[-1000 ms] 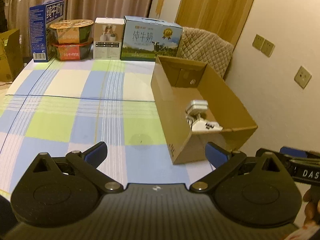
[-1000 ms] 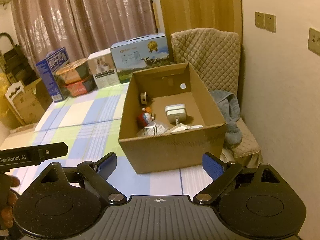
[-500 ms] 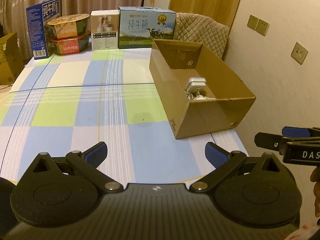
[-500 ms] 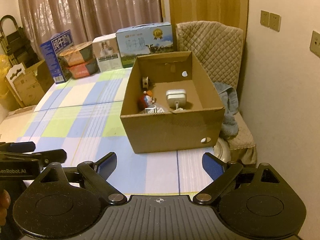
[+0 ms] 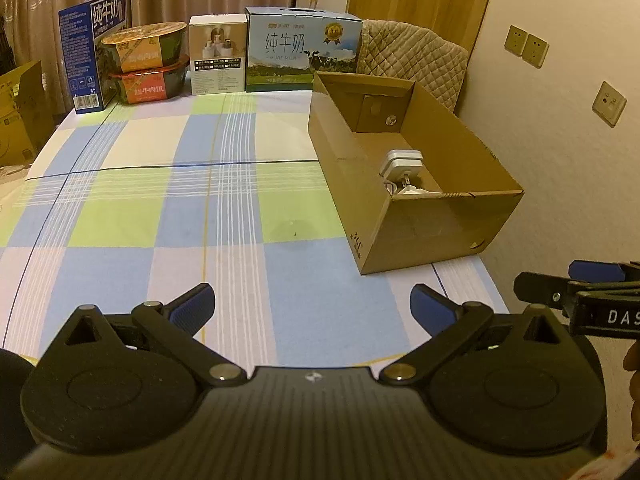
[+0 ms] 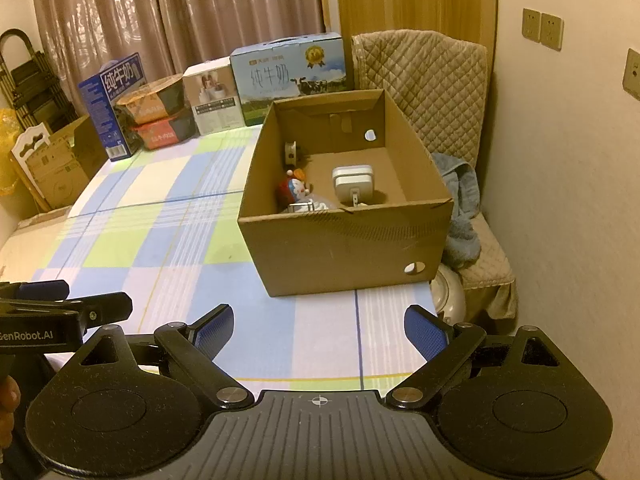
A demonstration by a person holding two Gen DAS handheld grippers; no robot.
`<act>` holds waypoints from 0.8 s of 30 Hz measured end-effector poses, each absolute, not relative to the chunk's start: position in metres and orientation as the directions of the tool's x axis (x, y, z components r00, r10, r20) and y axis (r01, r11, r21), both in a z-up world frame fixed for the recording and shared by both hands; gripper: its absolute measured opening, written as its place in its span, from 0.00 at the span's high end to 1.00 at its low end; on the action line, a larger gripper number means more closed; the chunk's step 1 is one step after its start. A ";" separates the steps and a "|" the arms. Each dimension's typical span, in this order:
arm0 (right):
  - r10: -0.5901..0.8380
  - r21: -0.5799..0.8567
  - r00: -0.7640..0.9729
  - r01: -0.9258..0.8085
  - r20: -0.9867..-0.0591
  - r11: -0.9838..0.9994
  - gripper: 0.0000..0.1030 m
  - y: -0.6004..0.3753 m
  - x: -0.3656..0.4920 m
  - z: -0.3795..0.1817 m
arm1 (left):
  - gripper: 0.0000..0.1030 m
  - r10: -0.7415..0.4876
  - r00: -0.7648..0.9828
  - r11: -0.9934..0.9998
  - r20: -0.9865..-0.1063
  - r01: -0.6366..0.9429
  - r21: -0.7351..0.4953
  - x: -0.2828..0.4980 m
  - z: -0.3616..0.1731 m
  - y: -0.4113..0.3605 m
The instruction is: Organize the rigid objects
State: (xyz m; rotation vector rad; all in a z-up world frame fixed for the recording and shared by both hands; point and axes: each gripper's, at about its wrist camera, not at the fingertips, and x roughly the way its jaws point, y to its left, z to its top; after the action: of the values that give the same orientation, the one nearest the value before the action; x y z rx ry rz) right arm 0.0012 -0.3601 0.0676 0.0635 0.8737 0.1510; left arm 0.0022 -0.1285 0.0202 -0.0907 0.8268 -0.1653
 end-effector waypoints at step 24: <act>0.157 0.117 0.630 -0.105 -0.761 0.988 0.13 -0.358 0.002 0.065 | 0.01 -0.181 0.665 0.983 -0.724 0.107 -0.148 0.003 0.019 -0.129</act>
State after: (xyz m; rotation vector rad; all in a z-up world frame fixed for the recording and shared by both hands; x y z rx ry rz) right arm 0.0020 -0.3577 0.0646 0.0630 0.8770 0.1503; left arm 0.0029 -0.1293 0.0190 -0.0952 0.8272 -0.1629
